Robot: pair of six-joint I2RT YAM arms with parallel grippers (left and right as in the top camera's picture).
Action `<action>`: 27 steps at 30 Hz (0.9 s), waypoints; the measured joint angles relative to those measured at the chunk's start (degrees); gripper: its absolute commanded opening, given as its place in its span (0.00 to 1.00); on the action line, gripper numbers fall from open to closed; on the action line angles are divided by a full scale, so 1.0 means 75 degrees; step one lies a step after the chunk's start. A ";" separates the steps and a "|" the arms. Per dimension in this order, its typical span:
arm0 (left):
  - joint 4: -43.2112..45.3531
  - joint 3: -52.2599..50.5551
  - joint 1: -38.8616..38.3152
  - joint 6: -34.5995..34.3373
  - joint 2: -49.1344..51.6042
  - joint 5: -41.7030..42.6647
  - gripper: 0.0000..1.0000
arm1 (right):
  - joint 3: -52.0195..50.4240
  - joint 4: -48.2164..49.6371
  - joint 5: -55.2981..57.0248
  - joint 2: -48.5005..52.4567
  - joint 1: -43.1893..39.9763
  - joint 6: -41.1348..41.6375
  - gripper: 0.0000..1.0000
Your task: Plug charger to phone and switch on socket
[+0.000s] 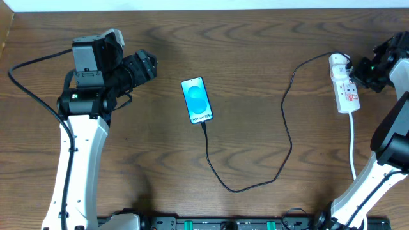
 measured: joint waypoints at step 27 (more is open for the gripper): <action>0.0000 0.0000 0.0000 0.0000 0.0000 0.0000 0.80 | 0.0079 -0.0364 0.0329 -0.0058 0.0143 0.0184 0.01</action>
